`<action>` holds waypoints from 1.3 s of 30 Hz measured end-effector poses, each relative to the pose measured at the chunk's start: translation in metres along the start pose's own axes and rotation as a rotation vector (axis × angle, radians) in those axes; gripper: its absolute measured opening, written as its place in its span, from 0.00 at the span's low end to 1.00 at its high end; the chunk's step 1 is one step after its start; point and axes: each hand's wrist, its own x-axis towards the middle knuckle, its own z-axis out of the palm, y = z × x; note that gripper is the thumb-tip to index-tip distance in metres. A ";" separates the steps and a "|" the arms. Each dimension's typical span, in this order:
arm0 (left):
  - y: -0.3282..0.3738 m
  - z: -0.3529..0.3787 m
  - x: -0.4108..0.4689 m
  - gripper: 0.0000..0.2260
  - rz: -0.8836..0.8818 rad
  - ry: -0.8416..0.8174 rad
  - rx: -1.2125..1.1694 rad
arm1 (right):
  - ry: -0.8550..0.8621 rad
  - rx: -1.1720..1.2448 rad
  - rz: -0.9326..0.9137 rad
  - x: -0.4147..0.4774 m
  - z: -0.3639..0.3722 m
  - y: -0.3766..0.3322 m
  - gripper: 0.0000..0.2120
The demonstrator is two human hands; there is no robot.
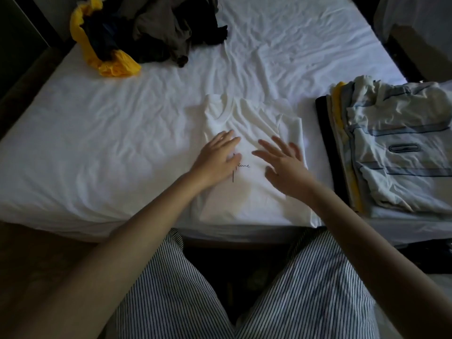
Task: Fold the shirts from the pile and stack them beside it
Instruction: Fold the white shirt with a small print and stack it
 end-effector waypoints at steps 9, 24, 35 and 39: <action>-0.064 0.015 0.060 0.28 -0.077 -0.040 0.350 | 0.062 -0.087 0.151 0.060 0.045 0.053 0.37; -0.080 0.011 0.107 0.24 -0.181 -0.043 0.354 | 0.015 -0.033 0.369 0.145 0.026 0.096 0.25; -0.033 0.036 0.133 0.24 0.291 -0.115 0.346 | 0.589 -0.046 0.003 0.111 0.046 0.089 0.17; -0.038 0.032 0.156 0.22 0.130 -0.137 0.429 | 0.357 -0.061 -0.010 0.087 0.053 0.078 0.24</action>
